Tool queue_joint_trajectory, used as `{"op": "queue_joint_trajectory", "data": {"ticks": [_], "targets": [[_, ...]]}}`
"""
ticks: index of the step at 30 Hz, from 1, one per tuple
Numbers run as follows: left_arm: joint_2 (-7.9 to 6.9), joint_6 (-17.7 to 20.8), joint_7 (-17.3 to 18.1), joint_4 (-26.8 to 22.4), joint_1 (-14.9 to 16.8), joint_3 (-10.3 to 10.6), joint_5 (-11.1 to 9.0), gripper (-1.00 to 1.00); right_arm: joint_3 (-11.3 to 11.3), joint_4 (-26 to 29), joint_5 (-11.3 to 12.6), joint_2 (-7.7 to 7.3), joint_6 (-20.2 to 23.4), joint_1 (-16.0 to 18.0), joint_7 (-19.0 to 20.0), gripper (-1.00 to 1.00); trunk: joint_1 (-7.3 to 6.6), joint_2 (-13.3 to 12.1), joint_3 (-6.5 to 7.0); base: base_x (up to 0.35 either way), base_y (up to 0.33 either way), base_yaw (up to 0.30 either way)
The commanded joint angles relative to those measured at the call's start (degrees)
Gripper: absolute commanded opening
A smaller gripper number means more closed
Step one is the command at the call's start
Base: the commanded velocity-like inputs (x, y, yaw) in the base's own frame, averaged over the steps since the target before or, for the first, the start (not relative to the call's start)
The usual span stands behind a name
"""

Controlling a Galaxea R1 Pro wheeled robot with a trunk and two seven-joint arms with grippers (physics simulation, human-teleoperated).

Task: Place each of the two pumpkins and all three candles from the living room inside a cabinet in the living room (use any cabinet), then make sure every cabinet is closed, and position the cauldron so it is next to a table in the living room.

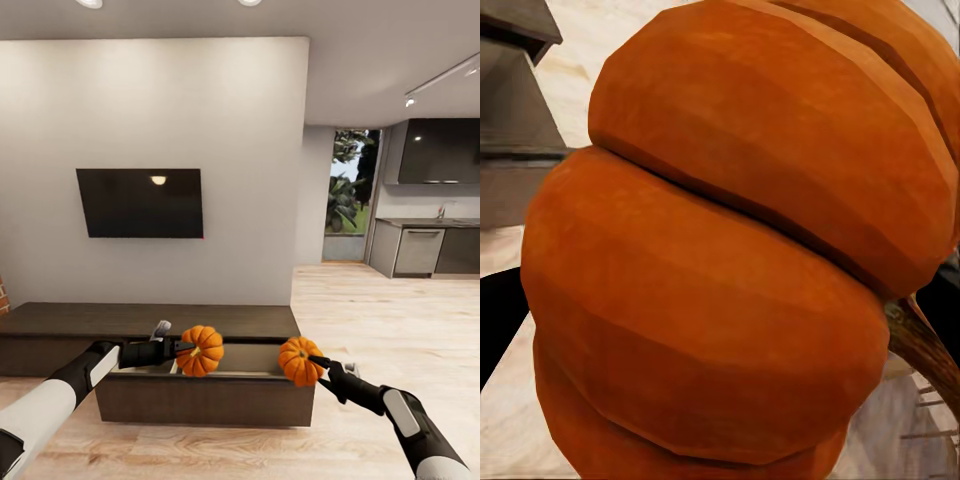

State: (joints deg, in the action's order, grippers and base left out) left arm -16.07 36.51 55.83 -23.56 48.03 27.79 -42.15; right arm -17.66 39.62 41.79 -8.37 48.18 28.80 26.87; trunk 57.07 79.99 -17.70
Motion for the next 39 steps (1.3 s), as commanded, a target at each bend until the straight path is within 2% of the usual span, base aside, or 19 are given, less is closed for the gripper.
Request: {"op": "queue_joint_trajectory", "data": {"ticks": [1,3,5,7,10,15,20,25,32,37,39], "targets": [[-0.04,0.91,-1.14,-0.05,0.08,0.13,-0.87,-1.00,-0.25,0.03,0.14,0.24,0.39,0.16,-1.01,-1.00,0.00,0.05,-0.07,0.005,-0.002,0.000],[0.29,3.07,-5.35,0.34,0.29,-0.21,-1.56,-1.00,-0.31,0.13,0.29,1.19,0.36,0.91,-5.35,-1.00,0.00,0.05,-0.07,0.003,-0.001,0.000],[0.84,3.88,-7.05,0.68,0.46,-0.32,-2.14,-1.00,-0.33,0.12,0.26,1.73,0.35,1.60,-6.73,-1.00,0.00,0.05,-0.07,0.001,0.000,0.000],[2.45,4.79,-11.27,1.93,0.78,-0.53,-3.20,-1.00,-0.33,0.11,0.20,2.84,0.37,2.85,-8.37,-1.00,0.00,0.05,-0.07,0.000,0.000,0.000],[4.37,5.31,-17.18,2.86,1.68,-2.05,-5.95,-1.00,-0.29,0.13,0.24,4.48,0.69,3.99,-11.97,-1.00,0.00,0.05,-0.07,0.000,0.000,0.000],[5.81,5.52,-22.90,3.08,2.14,-2.89,-7.44,-1.00,-0.30,0.00,0.20,6.54,0.56,6.21,-17.52,-1.00,0.00,0.05,-0.07,0.000,0.000,0.000],[6.28,5.75,-25.98,2.77,2.22,-3.20,-7.84,-1.00,-0.30,0.02,0.23,7.96,0.50,7.07,-21.38,-1.00,0.00,0.05,-0.07,0.000,0.000,0.000],[6.17,6.73,-26.68,2.71,2.24,-3.34,-8.15,-1.00,-0.31,0.02,0.25,9.37,0.39,7.79,-24.46,-1.00,0.00,0.05,-0.07,0.000,0.000,0.000],[5.81,8.72,-27.46,3.12,2.24,-4.45,-11.81,-1.00,-0.38,0.02,0.30,9.73,0.34,7.92,-25.69,-1.00,0.00,0.05,-0.07,0.000,0.000,0.000],[5.82,9.03,-28.20,3.21,2.24,-5.61,-12.44,-1.00,-0.58,0.02,0.37,9.71,0.33,7.94,-25.82,-1.00,0.00,0.05,-0.07,0.000,0.000,0.000],[5.87,9.07,-30.65,3.23,2.24,-7.51,-12.58,-1.00,-0.71,0.02,0.39,9.69,0.33,7.94,-25.82,-1.00,0.00,0.05,-0.07,0.000,0.000,0.000]]}}
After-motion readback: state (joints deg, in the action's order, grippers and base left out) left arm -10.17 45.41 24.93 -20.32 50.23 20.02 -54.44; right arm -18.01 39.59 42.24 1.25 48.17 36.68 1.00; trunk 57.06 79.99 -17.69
